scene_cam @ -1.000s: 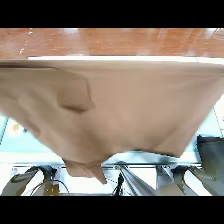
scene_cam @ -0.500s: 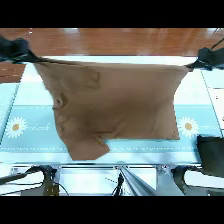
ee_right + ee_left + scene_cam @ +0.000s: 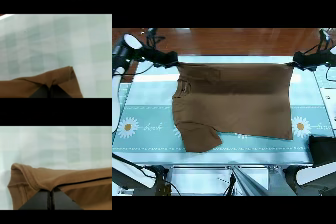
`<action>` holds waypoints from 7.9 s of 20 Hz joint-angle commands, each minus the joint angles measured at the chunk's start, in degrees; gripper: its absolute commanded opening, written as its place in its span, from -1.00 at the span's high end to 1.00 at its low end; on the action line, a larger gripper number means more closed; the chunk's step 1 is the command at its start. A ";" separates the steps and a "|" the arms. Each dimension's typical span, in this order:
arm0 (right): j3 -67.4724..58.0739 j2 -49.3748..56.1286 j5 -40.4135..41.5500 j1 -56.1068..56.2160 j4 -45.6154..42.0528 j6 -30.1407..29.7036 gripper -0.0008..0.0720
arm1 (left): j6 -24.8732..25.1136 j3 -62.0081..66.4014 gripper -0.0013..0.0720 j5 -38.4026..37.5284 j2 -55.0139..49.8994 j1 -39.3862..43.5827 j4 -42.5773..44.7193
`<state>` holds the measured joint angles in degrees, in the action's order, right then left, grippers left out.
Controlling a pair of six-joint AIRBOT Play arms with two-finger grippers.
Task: Fold the shirts.
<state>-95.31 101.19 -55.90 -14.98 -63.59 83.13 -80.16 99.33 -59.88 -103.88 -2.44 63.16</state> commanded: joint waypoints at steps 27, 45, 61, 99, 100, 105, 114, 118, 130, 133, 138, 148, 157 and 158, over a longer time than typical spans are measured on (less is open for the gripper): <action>28.68 -20.81 -32.28 -23.10 -5.05 -7.74 -0.41 | 4.39 -33.27 -0.44 -31.76 18.97 -15.26 -0.42; 37.88 -28.68 -24.72 -30.86 7.69 -11.15 -0.34 | 4.57 -67.89 0.84 4.83 30.08 -2.89 -14.12; 60.19 -35.21 -17.57 -19.61 -7.58 -9.40 -0.37 | 7.74 -67.87 0.91 2.93 30.10 -3.61 -14.14; 33.33 -12.00 19.02 2.91 0.87 -6.91 0.48 | 0.33 -5.70 -0.16 -10.05 -5.99 -8.31 -16.55; 33.35 -12.59 17.44 2.16 -1.75 -6.88 -0.01 | -0.17 -5.31 -0.16 -12.20 -5.86 -9.49 -16.55; 33.35 -16.65 12.02 -5.11 -5.60 -2.16 -0.42 | -0.26 -1.66 -0.16 -23.12 -5.14 -12.66 -16.70; 33.35 -6.27 7.37 -8.15 29.29 -14.43 -0.73 | 2.12 -1.57 -0.06 -20.50 -0.44 -8.02 -16.72; 33.35 -3.63 14.82 -2.23 39.15 -18.73 -0.59 | 2.12 -1.55 -0.06 -18.53 0.52 -5.46 -16.72; 33.35 -34.18 0.55 -0.87 25.53 -8.48 0.91 | 6.82 -1.62 0.91 -11.15 4.85 9.73 -16.76; 33.33 -44.44 -2.62 -0.87 17.20 0.50 0.91 | 5.97 -1.77 0.91 -8.22 3.82 18.21 -16.74; 33.35 -57.37 -8.72 -0.87 8.98 10.62 0.91 | 5.95 -1.92 0.91 -0.22 1.62 32.83 -16.76; 33.35 -72.59 -19.30 -0.92 1.64 19.10 0.91 | 4.26 -1.92 0.91 4.85 -8.70 49.77 -28.55; 33.35 -66.97 -10.23 -0.85 4.61 7.56 0.91 | 6.19 -1.86 0.92 -0.74 5.55 31.41 -24.39; 33.35 -63.93 -8.00 -0.85 9.31 4.98 0.91 | 6.16 -1.86 0.92 -1.01 9.49 27.43 -22.99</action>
<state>-61.93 32.38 -69.58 -15.90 -61.73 94.74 -74.37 97.45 -58.76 -102.17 33.47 36.64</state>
